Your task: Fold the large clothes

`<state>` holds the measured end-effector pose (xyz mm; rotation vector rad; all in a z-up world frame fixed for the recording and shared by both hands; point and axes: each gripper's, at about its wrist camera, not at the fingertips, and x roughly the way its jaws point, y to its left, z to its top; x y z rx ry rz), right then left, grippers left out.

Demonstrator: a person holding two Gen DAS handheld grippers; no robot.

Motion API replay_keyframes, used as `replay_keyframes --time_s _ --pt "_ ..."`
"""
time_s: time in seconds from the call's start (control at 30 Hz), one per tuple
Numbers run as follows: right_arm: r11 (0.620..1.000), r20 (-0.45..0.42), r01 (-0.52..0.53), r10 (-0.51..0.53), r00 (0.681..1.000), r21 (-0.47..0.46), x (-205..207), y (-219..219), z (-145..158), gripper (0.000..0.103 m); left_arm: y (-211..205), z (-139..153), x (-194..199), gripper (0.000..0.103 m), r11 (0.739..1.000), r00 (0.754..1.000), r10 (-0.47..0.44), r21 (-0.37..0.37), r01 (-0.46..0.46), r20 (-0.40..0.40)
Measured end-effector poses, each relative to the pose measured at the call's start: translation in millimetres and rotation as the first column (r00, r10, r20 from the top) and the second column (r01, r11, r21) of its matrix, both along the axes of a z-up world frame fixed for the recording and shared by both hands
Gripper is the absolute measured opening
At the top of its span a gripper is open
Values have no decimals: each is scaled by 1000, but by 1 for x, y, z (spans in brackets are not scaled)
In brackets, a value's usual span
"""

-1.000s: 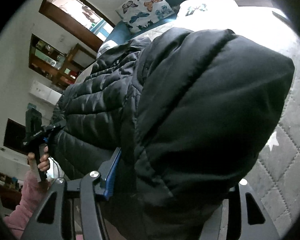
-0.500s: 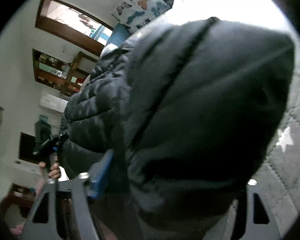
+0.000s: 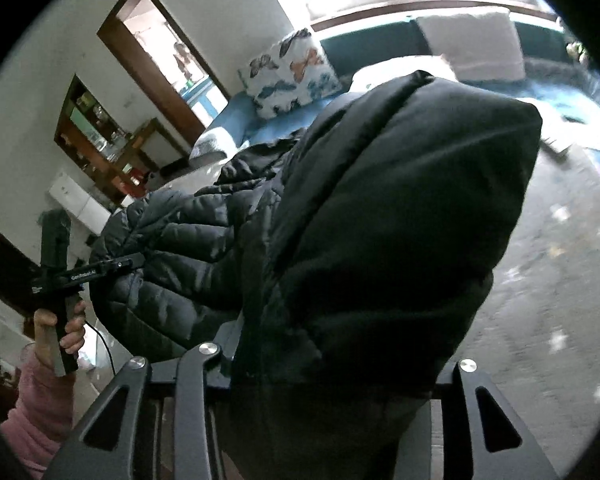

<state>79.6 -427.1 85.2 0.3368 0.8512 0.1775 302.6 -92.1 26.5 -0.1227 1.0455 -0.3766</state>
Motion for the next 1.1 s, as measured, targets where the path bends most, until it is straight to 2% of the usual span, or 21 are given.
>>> replay_keyframes --time_s 0.2,0.37,0.5,0.6,0.67,0.73,0.8,0.87,0.9,1.0,1.1 --pt "992 60 101 -96 994 -81 -23 -41 28 45 -84 28 14 35 996 997 -72 -61 72 10" --pt "977 123 192 -180 976 -91 -34 -81 41 45 -148 51 26 35 988 993 -116 -104 119 27" --pt "969 158 239 -227 961 -62 -32 -107 35 45 -198 63 35 35 982 986 -152 -100 159 68" --pt "963 146 266 -258 955 -38 -22 -123 13 45 -224 48 40 35 981 984 -171 -88 174 46" --pt "960 99 280 -278 955 -5 -16 -140 -11 46 -235 25 44 37 982 984 -177 -72 176 -8" --pt "959 34 285 -284 958 -3 -9 -148 -35 51 -241 2 45 41 984 983 -173 -41 171 -57" --pt "948 -36 317 -316 948 11 -6 -159 -65 66 -236 -18 44 58 986 983 -162 -63 157 -90" --pt "942 -53 329 -326 944 66 -8 -169 -83 78 -230 -29 43 67 986 982 -143 -106 130 -122" --pt "935 -58 336 -332 942 116 -11 -175 -89 81 -229 -32 42 71 985 981 -141 -121 125 -132" --pt "914 -76 358 -350 934 190 -18 -183 -90 83 -222 -33 48 74 982 978 -135 -153 111 -157" --pt "917 -72 377 -370 926 130 -31 -185 -73 83 -209 -26 54 74 974 974 -116 -214 73 -193"
